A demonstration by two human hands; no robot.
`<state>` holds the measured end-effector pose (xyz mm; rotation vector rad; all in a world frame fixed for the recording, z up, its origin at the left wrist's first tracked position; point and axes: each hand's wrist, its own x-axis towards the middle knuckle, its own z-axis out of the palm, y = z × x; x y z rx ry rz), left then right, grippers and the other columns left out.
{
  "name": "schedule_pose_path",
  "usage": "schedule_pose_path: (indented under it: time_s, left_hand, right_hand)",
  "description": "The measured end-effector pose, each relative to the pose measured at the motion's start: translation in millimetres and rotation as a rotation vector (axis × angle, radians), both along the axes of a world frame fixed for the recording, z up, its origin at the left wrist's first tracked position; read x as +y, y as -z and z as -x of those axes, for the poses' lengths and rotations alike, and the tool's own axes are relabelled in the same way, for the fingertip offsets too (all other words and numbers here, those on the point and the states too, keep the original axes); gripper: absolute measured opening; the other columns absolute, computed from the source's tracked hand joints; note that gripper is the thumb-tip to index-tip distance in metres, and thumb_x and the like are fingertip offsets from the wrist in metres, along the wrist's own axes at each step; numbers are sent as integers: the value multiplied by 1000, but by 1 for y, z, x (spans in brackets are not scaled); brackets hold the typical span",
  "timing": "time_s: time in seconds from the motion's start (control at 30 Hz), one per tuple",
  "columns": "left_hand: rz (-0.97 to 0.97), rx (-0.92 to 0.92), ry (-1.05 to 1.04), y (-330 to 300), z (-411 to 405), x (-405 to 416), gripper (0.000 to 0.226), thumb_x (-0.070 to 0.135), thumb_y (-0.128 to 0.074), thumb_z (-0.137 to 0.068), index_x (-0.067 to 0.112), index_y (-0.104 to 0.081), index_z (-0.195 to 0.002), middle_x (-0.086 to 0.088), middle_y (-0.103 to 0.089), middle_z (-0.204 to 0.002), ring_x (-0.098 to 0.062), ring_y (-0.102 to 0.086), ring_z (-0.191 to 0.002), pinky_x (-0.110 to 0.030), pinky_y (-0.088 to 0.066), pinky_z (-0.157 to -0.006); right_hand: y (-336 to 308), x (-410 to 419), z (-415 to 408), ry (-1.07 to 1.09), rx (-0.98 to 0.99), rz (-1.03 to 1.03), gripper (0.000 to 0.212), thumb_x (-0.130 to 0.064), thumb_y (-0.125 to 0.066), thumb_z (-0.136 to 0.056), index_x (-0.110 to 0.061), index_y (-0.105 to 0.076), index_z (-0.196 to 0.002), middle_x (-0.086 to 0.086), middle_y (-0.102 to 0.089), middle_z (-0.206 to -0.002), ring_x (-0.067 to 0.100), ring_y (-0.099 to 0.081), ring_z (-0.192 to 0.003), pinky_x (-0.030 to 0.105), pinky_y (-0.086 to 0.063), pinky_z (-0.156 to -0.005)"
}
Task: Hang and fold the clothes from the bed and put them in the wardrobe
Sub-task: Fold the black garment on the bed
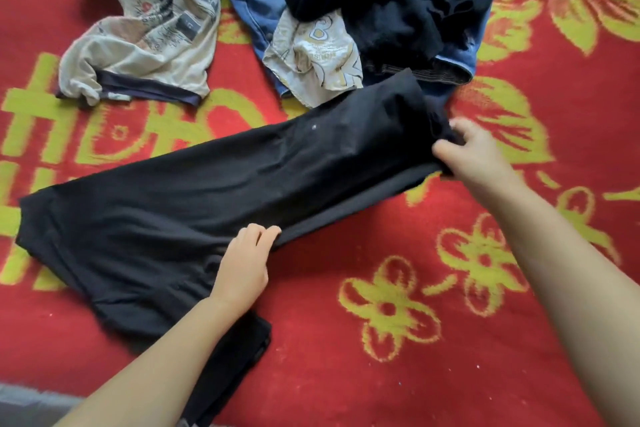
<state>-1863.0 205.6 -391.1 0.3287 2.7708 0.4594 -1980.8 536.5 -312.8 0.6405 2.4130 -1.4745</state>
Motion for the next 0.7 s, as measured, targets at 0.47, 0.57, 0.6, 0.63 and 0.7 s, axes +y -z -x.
schedule_pose_path:
  time_s: [0.47, 0.57, 0.6, 0.63, 0.7]
  left_hand:
    - [-162, 40, 101, -2, 24, -14, 45, 17, -36, -76, 3, -67, -107, -12, -61, -93, -34, -58, -82, -45, -50, -73]
    - [-122, 162, -78, -3, 74, -27, 38, 11, -44, -82, 3, -63, -114, -17, -60, -104, -39, -56, -93, -51, -47, -81]
    - [-69, 179, -142, -1, 90, -35, 39, 11, -49, -85, 4, -58, -121, -18, -58, -113, -40, -54, -101, -51, -44, -86]
    - [-6, 168, -187, 1, 105, -43, 43, 12, -53, -87, 5, -52, -130, -18, -54, -123, -39, -50, -110, -51, -40, -94]
    - [110, 81, -203, 5, 130, -61, 56, 19, -59, -90, 8, -39, -141, -16, -44, -137, -36, -40, -125, -48, -28, -105]
  right_hand:
    - [62, -28, 74, 21, -224, -279, 97, -70, -55, -79, 4, -38, -139, 16, -46, -143, 28, -45, -130, 29, -36, -100]
    - [58, -33, 81, 7, -274, -344, 103, -77, -51, -75, 7, -43, -135, 20, -48, -140, 32, -48, -127, 29, -36, -93]
    - [57, -34, 79, -51, -284, -417, 96, -72, -53, -78, 8, -47, -129, 23, -52, -135, 35, -50, -123, 30, -38, -88]
    - [58, -35, 75, -118, -283, -509, 81, -62, -57, -82, 9, -52, -123, 25, -55, -129, 38, -53, -119, 31, -38, -82]
    - [56, -36, 69, -193, -238, -682, 46, -34, -59, -87, 5, -56, -111, 28, -59, -120, 41, -55, -112, 34, -40, -79]
